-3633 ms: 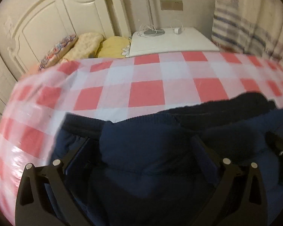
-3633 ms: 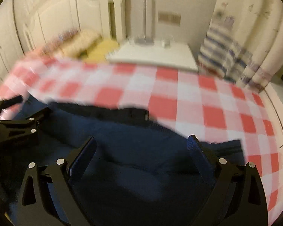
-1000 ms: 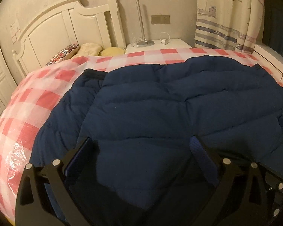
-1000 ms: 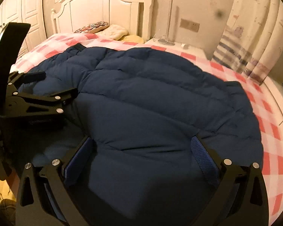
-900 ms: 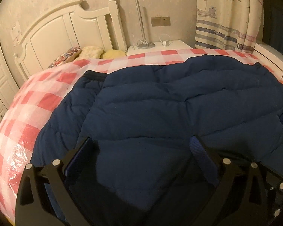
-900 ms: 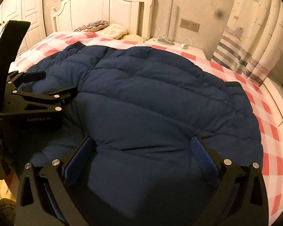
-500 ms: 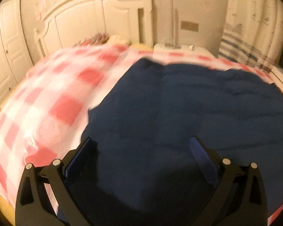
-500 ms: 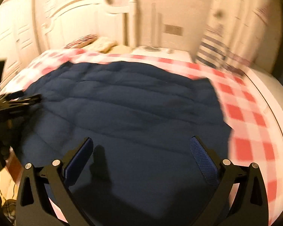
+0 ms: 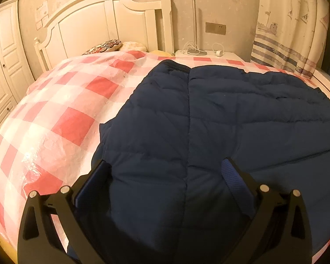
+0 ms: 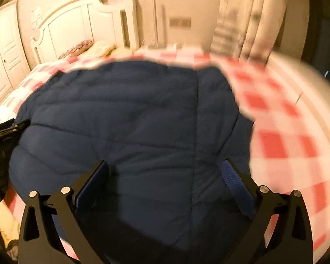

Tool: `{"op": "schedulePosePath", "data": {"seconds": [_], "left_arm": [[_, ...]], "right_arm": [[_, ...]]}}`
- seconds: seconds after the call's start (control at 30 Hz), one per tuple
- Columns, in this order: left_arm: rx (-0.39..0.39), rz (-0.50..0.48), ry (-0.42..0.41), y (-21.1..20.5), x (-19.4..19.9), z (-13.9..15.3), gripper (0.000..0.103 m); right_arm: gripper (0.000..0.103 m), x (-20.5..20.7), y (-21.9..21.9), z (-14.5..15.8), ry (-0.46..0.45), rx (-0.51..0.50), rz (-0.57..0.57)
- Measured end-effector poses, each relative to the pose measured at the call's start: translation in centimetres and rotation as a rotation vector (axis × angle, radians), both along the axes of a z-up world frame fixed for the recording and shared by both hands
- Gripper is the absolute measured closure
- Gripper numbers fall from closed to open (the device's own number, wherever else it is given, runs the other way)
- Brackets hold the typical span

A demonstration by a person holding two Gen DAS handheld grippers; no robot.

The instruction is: Fold large clothes

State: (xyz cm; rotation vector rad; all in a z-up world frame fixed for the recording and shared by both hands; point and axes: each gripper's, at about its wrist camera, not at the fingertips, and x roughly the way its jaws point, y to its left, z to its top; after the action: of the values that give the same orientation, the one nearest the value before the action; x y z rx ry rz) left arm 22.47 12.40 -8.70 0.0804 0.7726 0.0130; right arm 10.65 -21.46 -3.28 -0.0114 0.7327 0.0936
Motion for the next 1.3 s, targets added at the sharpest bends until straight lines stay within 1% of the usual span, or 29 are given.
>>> {"op": "schedulePosePath", "data": {"seconds": [0.07, 0.13, 0.17, 0.23, 0.27, 0.3, 0.37, 0.4, 0.47, 0.5, 0.53, 0.57, 0.6, 0.67, 0.7, 0.8, 0.9, 0.93, 0.97, 1.0, 1.07, 1.1, 1.13, 1.17, 1.2, 1.23, 1.27, 1.3], "left_arm": [[-0.003, 0.000, -0.001, 0.0, 0.0, 0.0, 0.002], [-0.002, 0.000, -0.001, 0.0, 0.0, 0.0, 0.002], [-0.002, 0.000, -0.001, 0.1, 0.0, 0.0, 0.002], [-0.006, -0.001, -0.002, 0.2, 0.0, 0.0, 0.002], [-0.008, -0.002, -0.003, 0.2, 0.0, 0.0, 0.002], [-0.010, -0.003, -0.003, 0.2, 0.0, 0.0, 0.002], [-0.010, -0.002, -0.003, 0.3, 0.0, 0.0, 0.002], [-0.011, -0.002, -0.003, 0.3, 0.0, 0.0, 0.002], [-0.013, -0.002, -0.004, 0.3, 0.0, 0.1, 0.002], [-0.015, -0.002, -0.005, 0.3, -0.1, 0.1, 0.002], [-0.017, -0.003, -0.005, 0.3, 0.0, 0.1, 0.002], [-0.017, -0.003, -0.006, 0.3, 0.0, 0.1, 0.002], [-0.017, -0.003, -0.006, 0.3, -0.1, 0.1, 0.002], [-0.017, -0.002, -0.007, 0.3, 0.0, 0.1, 0.002], [-0.016, -0.001, -0.008, 0.2, -0.1, 0.1, 0.002], [-0.012, 0.001, -0.009, 0.1, -0.1, 0.2, 0.002], [-0.008, 0.003, -0.009, 0.1, -0.2, 0.2, 0.002], [0.000, 0.023, -0.011, -0.1, -0.4, 0.3, 0.002], [-0.010, 0.053, -0.010, -0.3, -0.9, 0.6, 0.003], [-0.045, 0.061, -0.012, -0.6, -1.7, 1.0, 0.003], [-0.100, -0.008, -0.040, -2.0, -3.3, 2.0, 0.003], [-0.098, -0.052, -0.052, -3.3, -4.2, 2.4, 0.003], [-0.058, -0.119, -0.067, -5.6, -5.4, 2.8, 0.002], [-0.025, -0.166, -0.073, -7.3, -6.2, 2.9, 0.002], [0.004, -0.204, -0.071, -8.7, -6.9, 2.7, 0.002], [0.065, -0.246, -0.058, -11.0, -7.5, 1.7, 0.002], [0.110, -0.230, -0.069, -11.8, -7.8, 1.1, 0.002], [0.150, -0.208, -0.099, -12.4, -8.0, 0.2, 0.002]], "right_arm": [[0.005, -0.7, 2.1, 0.8, -0.036, -0.012, 0.067], [0.005, -0.9, 4.7, 0.3, -0.031, -0.042, 0.145], [0.005, -0.5, 5.4, -0.4, -0.015, -0.057, 0.160], [0.004, 0.4, 6.7, -3.2, 0.046, -0.087, 0.159], [0.004, 0.3, 6.5, -3.8, 0.018, -0.085, 0.158], [0.004, 0.2, 6.5, -3.9, 0.018, -0.087, 0.164], [0.005, 0.4, 6.1, -3.2, 0.059, -0.088, 0.182], [0.005, 0.3, 5.8, -2.8, 0.066, -0.094, 0.181], [0.005, -0.5, 4.2, -1.4, 0.013, -0.101, 0.113], [0.005, -0.9, 2.4, -1.0, -0.005, -0.068, 0.066], [0.005, -1.1, 1.2, -1.0, -0.004, -0.049, 0.031], [0.005, -1.1, -0.3, -1.6, 0.018, -0.045, -0.014], [0.005, -0.7, -1.3, -2.2, 0.042, -0.044, -0.036], [0.004, -1.1, -3.7, -3.8, 0.040, 0.082, -0.016], [0.004, -1.3, -4.2, -4.3, 0.030, 0.117, -0.006], [0.004, -1.2, -3.4, -4.2, 0.040, 0.072, -0.017], [0.004, -1.1, -3.3, -4.4, 0.042, 0.079, -0.018], [0.004, -1.1, -3.4, -4.4, 0.042, 0.086, -0.016], [0.004, -1.0, -3.3, -4.4, 0.042, 0.087, -0.016], [0.004, -1.0, -3.3, -4.4, 0.042, 0.085, -0.016], [0.004, -1.0, -3.4, -4.4, 0.041, 0.086, -0.017], [0.004, -0.7, -3.5, -4.4, 0.043, 0.089, -0.016], [0.004, -0.6, -3.4, -4.4, 0.044, 0.088, -0.016], [0.004, -0.5, -3.4, -4.4, 0.045, 0.089, -0.016], [0.004, -0.6, -3.4, -4.4, 0.045, 0.090, -0.016], [0.004, -0.5, -3.5, -4.4, 0.044, 0.089, -0.016], [0.004, -0.5, -3.5, -4.4, 0.044, 0.089, -0.015], [0.004, -0.5, -3.5, -4.4, 0.043, 0.089, -0.015]]}}
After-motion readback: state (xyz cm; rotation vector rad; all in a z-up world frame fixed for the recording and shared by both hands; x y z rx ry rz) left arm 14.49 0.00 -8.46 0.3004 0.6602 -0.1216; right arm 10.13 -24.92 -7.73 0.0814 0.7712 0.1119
